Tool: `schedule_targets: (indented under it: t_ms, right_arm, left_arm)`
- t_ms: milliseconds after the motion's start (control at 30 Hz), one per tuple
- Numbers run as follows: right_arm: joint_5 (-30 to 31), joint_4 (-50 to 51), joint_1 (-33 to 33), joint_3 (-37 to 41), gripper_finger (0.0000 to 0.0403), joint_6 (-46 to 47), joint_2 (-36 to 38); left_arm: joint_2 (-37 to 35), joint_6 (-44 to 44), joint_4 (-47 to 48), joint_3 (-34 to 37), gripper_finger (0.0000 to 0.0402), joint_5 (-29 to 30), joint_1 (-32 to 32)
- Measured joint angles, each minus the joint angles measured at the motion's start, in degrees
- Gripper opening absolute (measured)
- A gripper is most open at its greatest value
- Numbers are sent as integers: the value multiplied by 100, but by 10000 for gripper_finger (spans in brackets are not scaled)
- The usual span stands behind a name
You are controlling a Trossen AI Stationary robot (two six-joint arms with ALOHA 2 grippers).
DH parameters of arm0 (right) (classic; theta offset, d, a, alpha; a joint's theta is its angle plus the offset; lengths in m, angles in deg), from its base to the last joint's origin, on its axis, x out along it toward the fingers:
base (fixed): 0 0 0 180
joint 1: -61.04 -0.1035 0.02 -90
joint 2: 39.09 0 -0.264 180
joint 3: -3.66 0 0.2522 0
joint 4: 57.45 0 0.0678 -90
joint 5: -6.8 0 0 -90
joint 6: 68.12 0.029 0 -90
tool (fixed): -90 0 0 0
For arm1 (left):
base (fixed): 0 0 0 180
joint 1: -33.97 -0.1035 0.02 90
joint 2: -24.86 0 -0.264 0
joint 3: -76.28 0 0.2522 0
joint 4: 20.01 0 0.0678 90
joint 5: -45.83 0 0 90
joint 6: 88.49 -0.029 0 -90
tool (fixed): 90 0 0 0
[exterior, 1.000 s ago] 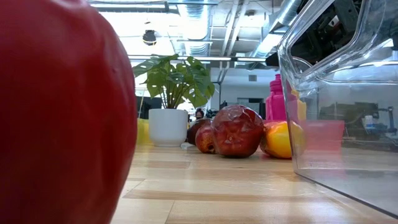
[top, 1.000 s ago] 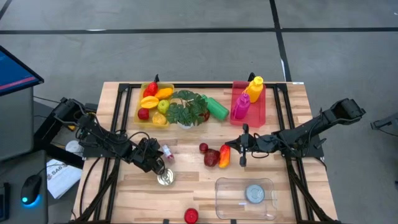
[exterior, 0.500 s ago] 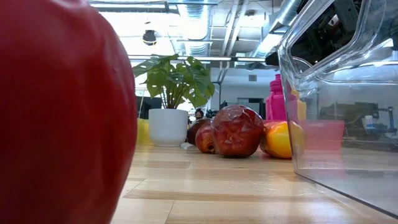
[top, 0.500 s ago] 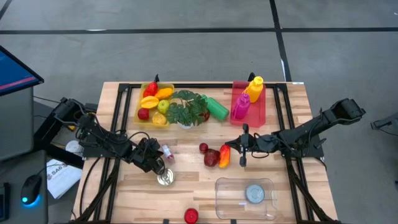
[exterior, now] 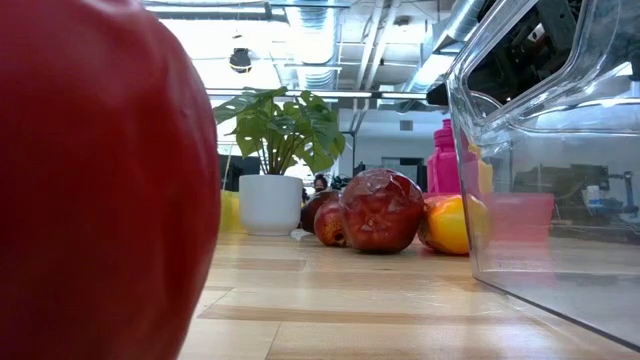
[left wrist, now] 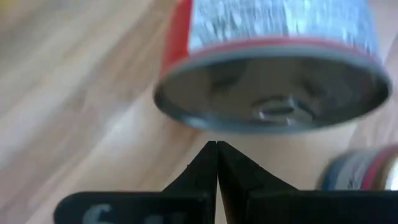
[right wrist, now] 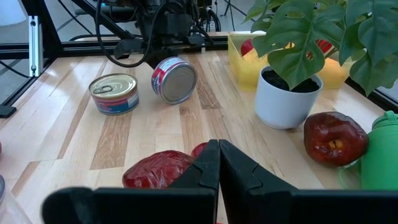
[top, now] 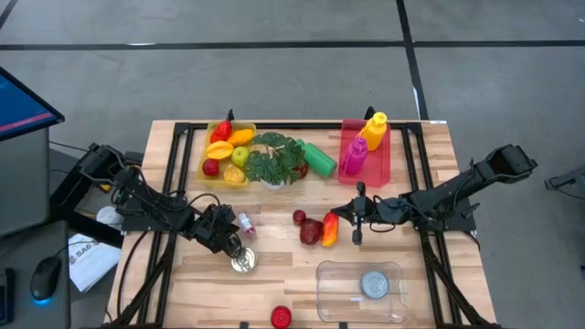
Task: Pick & Place Food Item
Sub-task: Put the red tuna can into the transparent bin
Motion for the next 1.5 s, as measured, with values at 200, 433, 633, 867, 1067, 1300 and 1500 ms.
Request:
schedule_targets:
  t_ms: [200, 433, 633, 867, 1067, 1300, 1500]
  right_arm:
    - [0, 0, 0, 0, 0, 0, 0]
    - [4, 0, 6, 0, 0, 0, 0]
    - [4, -179, 95, 0, 0, 2, 0]
    - [7, -640, 120, 0, 0, 7, 0]
    - [6, -640, 124, 0, 0, 195, 0]
    - [6, -641, 201, 0, 0, 197, 0]
    - [4, -640, 205, 0, 0, 197, 0]
  left_arm:
    - [0, -25, 149, -1, 0, -306, -1]
    - [-106, -699, 169, -1, 0, -305, -1]
    - [-658, -1516, 182, -3, 0, -156, -1]
    - [-1539, -2285, 226, -3, 0, -345, -1]
    - [-2178, -3202, 260, -3, 0, -810, -1]
    - [-2717, -4231, 30, -3, 0, -815, -1]
    - [-2833, -5703, -869, -3, 0, -817, -84]
